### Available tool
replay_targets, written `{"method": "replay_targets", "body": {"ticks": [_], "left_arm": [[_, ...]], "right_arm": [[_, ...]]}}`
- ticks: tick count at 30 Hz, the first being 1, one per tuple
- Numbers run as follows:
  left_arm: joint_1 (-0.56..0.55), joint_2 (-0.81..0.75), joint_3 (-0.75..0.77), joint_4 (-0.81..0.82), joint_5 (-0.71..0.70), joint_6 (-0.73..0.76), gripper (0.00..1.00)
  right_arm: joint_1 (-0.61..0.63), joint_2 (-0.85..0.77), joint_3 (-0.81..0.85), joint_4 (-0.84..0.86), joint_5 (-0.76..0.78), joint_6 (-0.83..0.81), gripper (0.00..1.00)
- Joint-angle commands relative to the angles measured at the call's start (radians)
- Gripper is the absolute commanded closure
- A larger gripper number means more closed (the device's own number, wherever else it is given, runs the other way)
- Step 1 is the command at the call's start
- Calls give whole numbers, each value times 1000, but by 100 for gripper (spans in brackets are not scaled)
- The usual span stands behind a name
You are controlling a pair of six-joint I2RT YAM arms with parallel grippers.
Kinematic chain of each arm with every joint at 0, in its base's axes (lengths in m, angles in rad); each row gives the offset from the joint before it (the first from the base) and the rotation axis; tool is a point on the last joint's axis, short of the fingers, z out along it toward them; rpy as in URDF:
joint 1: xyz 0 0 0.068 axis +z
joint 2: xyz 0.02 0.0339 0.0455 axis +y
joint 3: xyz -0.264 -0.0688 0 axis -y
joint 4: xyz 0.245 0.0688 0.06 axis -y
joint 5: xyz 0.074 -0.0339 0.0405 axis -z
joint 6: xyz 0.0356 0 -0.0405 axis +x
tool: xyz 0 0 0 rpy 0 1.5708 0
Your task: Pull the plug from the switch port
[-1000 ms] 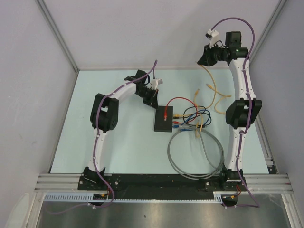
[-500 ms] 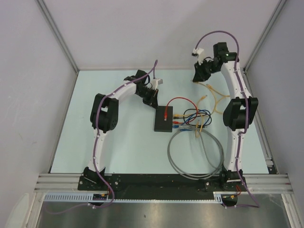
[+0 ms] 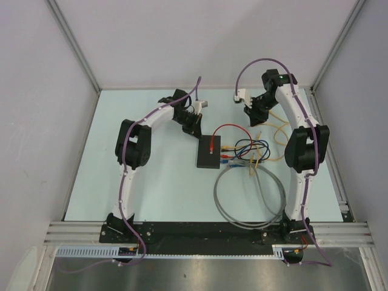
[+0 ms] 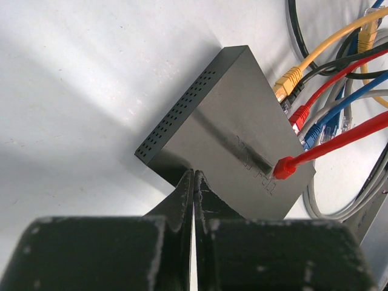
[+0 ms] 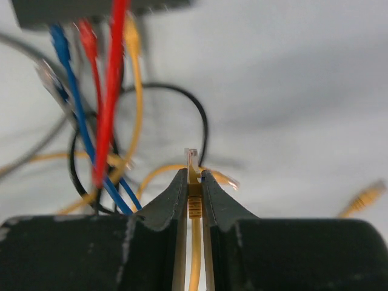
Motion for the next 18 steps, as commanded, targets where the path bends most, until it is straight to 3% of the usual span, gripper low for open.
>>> {"method": "replay_targets", "body": {"ticks": [1,8,12,18], "left_arm": [[7,-45,3,1,-27,20,100],[7,-43,-1,-1,-28,23,100],[7,-46,-4,-1,-30,28,100],[7,-47,-9,-5,-34,34,100]], "right_arm": [[-38,-78,-16,-181,162,-191,100],[-44,-63,12,-183,238,-297,100],[-14,-96,-14,-175,157,-283,100],[88,-274,-296,-154,70,-283,100]]}}
